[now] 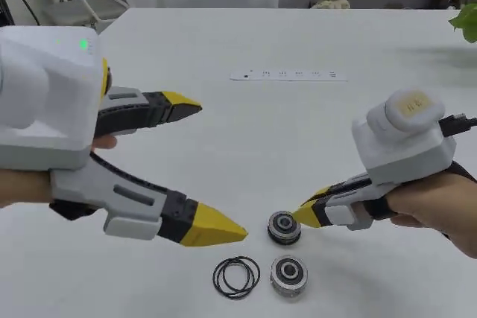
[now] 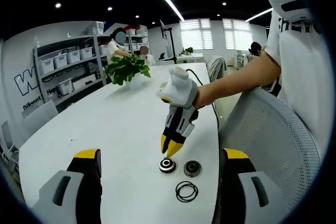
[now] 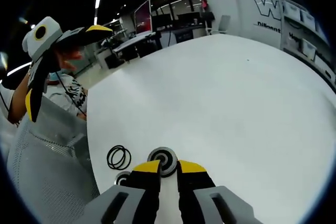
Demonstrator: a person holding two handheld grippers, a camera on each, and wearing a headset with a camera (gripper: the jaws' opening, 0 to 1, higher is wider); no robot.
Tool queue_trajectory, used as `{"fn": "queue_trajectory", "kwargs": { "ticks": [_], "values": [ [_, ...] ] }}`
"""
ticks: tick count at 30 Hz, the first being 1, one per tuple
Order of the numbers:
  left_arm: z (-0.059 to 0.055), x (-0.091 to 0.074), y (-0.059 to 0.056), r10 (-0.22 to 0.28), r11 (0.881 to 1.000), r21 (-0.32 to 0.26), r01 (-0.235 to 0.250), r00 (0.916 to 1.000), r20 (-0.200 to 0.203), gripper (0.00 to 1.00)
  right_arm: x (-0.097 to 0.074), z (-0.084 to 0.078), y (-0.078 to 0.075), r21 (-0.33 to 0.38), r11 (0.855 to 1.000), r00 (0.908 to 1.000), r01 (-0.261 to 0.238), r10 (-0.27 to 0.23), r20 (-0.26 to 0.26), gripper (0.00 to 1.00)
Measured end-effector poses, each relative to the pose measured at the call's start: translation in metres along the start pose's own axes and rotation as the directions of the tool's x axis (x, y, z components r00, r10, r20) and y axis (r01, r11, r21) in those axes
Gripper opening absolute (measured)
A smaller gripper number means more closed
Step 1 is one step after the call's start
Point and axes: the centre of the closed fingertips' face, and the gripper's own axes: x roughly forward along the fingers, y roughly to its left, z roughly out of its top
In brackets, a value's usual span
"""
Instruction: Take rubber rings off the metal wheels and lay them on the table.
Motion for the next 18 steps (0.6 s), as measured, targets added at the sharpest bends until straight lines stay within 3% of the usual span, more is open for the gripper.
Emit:
{"fn": "queue_trajectory", "kwargs": {
  "ticks": [9,18],
  "values": [
    [0.007,0.031,0.011,-0.034,0.999,-0.005,0.034,0.9979,0.055,0.84,0.003,-0.012,0.001,-0.018,1.0,0.9986,-0.025,0.024,-0.046,0.13],
    [-0.011,0.073,0.01,-0.031,0.998,0.058,0.028,0.9983,0.048,0.64,0.007,-0.017,0.003,-0.066,0.997,0.9977,-0.048,0.044,-0.052,0.21]
  ]
}}
